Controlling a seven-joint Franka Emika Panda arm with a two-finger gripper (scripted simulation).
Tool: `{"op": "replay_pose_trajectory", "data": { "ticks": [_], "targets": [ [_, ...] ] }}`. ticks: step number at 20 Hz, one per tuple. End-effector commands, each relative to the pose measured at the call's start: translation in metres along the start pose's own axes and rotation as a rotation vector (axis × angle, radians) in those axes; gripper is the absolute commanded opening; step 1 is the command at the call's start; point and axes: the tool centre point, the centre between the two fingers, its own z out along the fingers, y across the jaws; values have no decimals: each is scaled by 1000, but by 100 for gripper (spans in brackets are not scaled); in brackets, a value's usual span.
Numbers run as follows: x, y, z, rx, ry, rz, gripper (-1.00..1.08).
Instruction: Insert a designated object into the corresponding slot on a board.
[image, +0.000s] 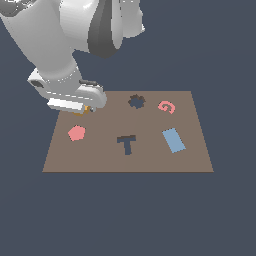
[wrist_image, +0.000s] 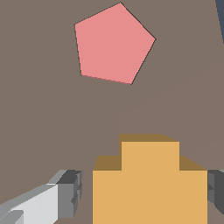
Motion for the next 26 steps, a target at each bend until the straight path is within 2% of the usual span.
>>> {"op": "replay_pose_trajectory", "data": {
  "ticks": [1,13,16,20,26],
  "targets": [
    [0,0,2,0,1,0,-100],
    [0,0,0,0,2,-1,-100],
    [0,-10,0,0,2,-30,-100],
    [-4,-41,-2,0,2,-123,-100],
    [-25,-115,-5,0,2,-350,-100]
  ]
}}
